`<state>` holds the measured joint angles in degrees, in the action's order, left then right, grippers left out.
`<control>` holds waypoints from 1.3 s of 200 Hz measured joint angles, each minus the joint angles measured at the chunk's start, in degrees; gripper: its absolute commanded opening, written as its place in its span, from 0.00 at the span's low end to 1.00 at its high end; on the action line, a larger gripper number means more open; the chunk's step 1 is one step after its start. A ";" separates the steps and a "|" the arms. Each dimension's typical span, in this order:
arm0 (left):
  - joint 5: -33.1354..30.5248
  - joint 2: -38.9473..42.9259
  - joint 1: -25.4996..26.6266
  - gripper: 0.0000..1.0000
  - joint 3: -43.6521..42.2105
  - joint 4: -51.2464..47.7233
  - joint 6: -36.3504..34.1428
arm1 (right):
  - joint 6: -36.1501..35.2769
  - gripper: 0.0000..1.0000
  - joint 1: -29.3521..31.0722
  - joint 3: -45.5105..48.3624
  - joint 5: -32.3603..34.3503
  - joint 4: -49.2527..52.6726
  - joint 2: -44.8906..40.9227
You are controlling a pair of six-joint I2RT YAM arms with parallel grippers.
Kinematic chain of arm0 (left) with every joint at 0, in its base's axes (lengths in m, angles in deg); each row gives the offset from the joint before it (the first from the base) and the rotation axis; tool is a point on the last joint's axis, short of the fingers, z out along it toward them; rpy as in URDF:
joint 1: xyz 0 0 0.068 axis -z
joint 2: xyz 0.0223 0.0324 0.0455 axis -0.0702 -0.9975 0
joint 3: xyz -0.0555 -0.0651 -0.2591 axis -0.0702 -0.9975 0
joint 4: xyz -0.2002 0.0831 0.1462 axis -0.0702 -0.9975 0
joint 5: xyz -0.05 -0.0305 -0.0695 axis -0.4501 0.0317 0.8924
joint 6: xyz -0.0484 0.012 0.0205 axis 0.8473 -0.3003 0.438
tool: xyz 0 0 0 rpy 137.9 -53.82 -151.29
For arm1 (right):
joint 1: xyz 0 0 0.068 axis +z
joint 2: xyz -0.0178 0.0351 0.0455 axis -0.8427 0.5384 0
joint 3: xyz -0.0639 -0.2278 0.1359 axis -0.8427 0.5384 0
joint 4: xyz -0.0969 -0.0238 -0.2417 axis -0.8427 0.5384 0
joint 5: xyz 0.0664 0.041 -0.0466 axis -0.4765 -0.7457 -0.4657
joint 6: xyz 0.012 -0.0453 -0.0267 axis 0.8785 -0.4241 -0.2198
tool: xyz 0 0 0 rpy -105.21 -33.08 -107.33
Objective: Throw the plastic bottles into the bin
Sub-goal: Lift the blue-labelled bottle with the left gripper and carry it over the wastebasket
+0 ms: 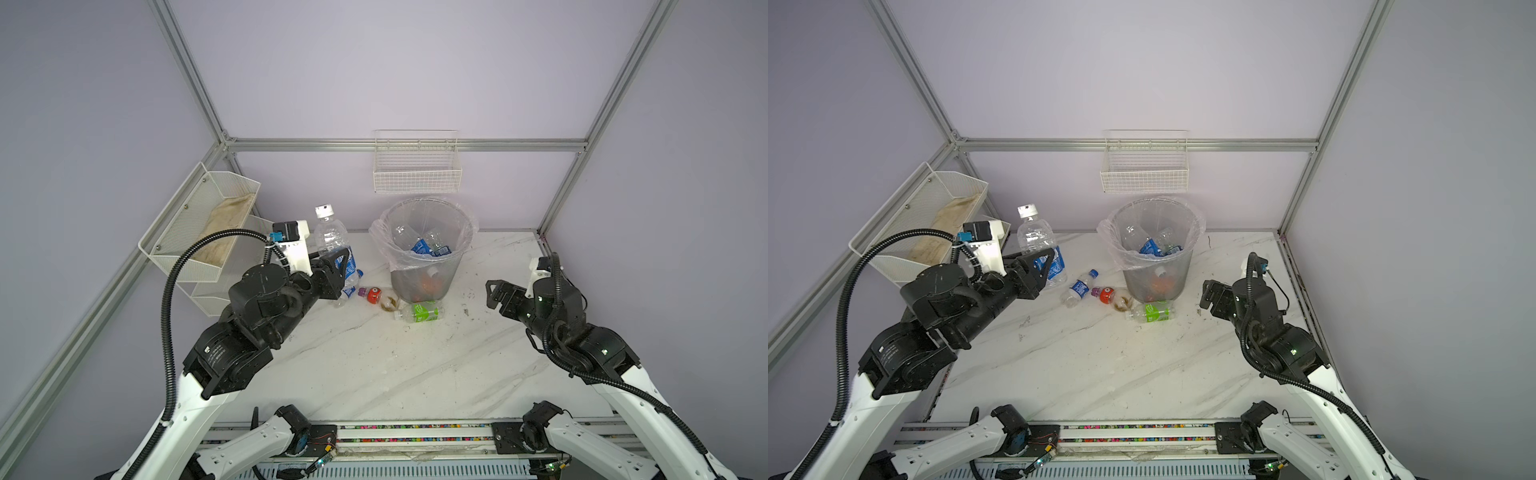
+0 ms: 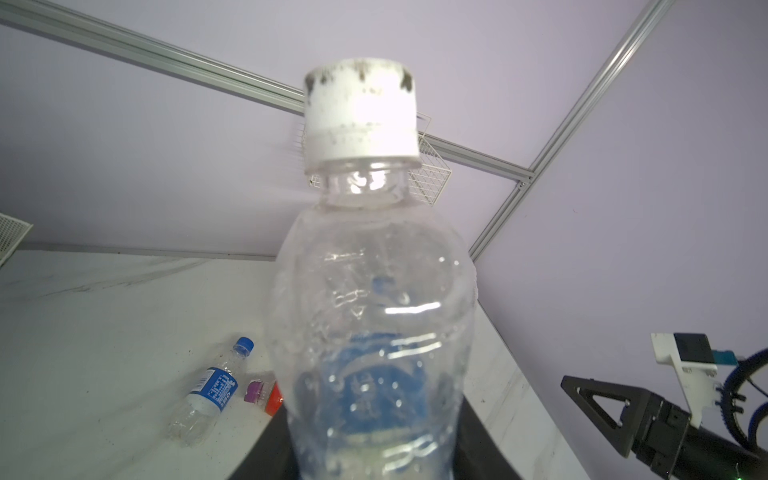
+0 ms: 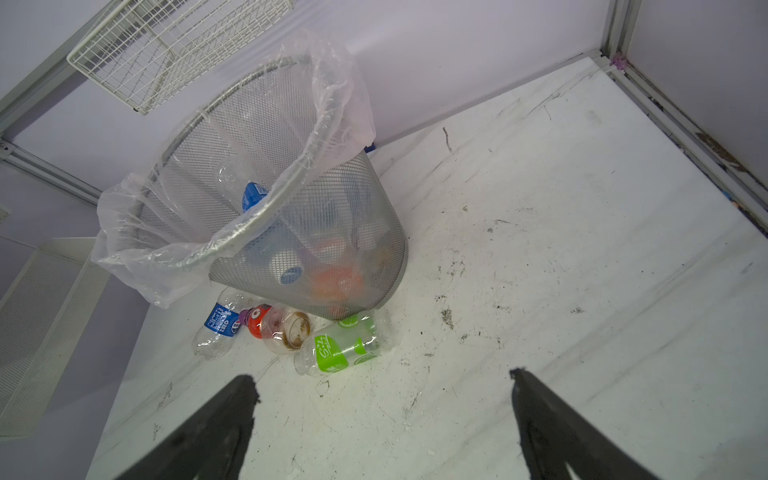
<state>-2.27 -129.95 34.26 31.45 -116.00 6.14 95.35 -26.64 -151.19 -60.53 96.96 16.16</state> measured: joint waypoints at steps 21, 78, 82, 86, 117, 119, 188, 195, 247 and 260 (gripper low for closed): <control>0.72 3.45 0.00 0.30 -0.02 -2.56 -4.00 | 0.00 0.97 0.00 0.02 0.00 0.00 0.00; -0.15 14.60 0.00 0.31 -0.07 -5.90 -9.11 | 0.00 0.97 0.00 -0.15 -0.98 -0.24 1.49; -0.20 14.71 0.00 0.31 -0.07 -5.99 -9.35 | 0.00 0.97 0.00 -0.15 -1.03 -0.31 1.70; -0.20 14.71 0.00 0.31 -0.07 -6.16 -9.55 | 0.02 0.97 0.00 -0.17 -1.11 -0.33 1.92; -0.15 12.96 0.00 0.31 -0.07 -7.61 -10.19 | 0.20 0.97 0.00 -0.17 -1.22 -0.37 2.01; -0.15 12.81 0.00 0.31 -0.07 -7.69 -10.19 | 0.22 0.97 0.00 -0.17 -1.22 -0.37 1.95; -0.11 9.42 0.00 0.32 0.04 -8.02 -11.23 | 0.90 0.97 0.00 -0.17 -1.22 -0.37 0.68; -0.11 8.81 0.00 0.32 0.33 -8.07 -11.52 | 0.96 0.97 0.00 -0.17 -1.22 -0.37 0.79; -0.11 4.92 0.00 0.34 2.23 -3.34 -13.84 | 0.96 0.97 0.00 -0.63 -1.18 -0.37 0.92; 0.00 3.91 0.00 0.34 3.06 -2.01 -14.05 | 0.94 0.97 0.00 -0.66 -1.18 -0.35 0.85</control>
<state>-2.27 -126.04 34.26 34.51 -118.01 -7.91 96.29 -26.64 -151.84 -61.71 96.61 17.02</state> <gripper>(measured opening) 0.402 0.974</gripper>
